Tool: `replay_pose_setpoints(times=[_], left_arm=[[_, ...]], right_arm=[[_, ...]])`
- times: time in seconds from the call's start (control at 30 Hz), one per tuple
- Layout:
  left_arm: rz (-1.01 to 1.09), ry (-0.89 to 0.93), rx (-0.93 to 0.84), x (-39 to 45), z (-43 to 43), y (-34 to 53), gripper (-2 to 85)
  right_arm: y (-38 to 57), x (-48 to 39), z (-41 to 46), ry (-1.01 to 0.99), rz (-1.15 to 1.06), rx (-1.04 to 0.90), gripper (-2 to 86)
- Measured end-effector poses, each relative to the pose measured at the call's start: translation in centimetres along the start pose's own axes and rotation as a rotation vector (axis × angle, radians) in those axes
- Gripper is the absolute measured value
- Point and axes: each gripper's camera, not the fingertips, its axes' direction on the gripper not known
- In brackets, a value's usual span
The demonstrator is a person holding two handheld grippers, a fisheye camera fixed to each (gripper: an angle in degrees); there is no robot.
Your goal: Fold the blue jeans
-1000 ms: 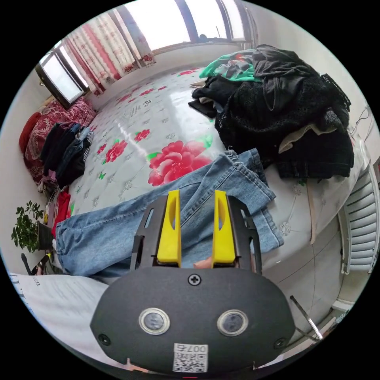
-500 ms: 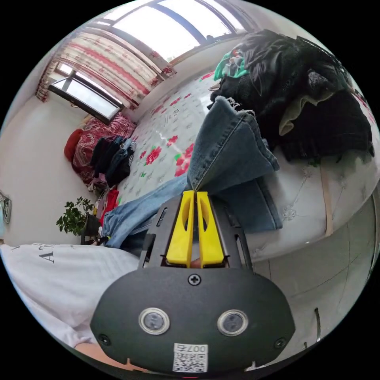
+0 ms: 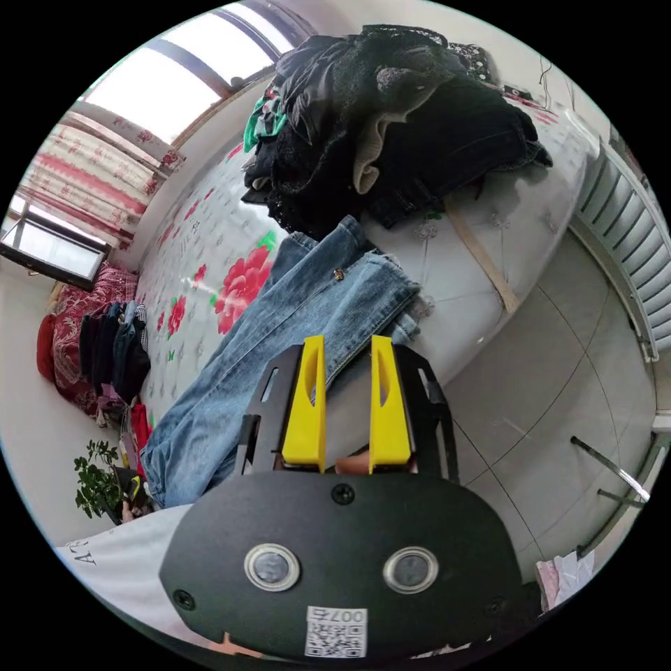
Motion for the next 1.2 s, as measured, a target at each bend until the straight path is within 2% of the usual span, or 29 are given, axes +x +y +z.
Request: replay_pose_setpoints(times=[0.13, 0.2, 0.27, 0.43, 0.5, 0.73, 0.93, 1.0, 1.13, 1.2], left_arm=[[0.026, -0.009, -0.096, -0.8, 4.2, -2.3, 9.1], [0.034, -0.056, -0.203, -1.3, 7.4, -3.0, 7.6], [0.045, -0.065, -0.232, -1.6, 8.4, -3.1, 5.8], [0.079, 0.029, -0.139, -3.8, 5.5, -2.1, 4.0], [0.082, 0.148, -0.087, -5.8, 3.0, -1.0, 3.3], [0.004, 0.351, 0.075, -11.1, -3.3, 2.6, 1.8], [-0.069, 0.389, 0.120, -13.7, -5.0, 5.3, 1.3], [-0.083, 0.387, 0.126, -14.5, -5.1, 5.9, 0.8], [-0.101, 0.489, 0.206, -16.1, -6.3, 7.3, 0.1], [-0.121, 0.637, 0.396, -17.8, -8.7, 9.5, -0.2]], right_arm=[[-0.2, -3.6, -0.6, -0.006, -0.094, -0.020, 6.7], [-0.4, -5.3, -0.3, -0.010, -0.134, -0.036, 7.3], [-0.7, -7.4, 0.0, 0.015, -0.183, -0.050, 7.8], [-2.7, -8.5, 0.0, 0.082, -0.199, -0.061, 8.8], [-3.7, -8.0, -0.3, 0.112, -0.183, -0.054, 9.0], [-7.8, -5.8, 0.4, 0.225, -0.171, -0.089, 9.1], [-8.1, -7.3, 3.9, 0.319, -0.333, -0.285, 3.1], [-7.8, -8.4, 2.0, 0.284, -0.404, -0.229, 1.4], [-7.3, -9.5, -9.0, -0.040, -0.493, 0.070, 0.1], [-6.6, -8.7, -15.0, -0.204, -0.482, 0.251, -0.1]])
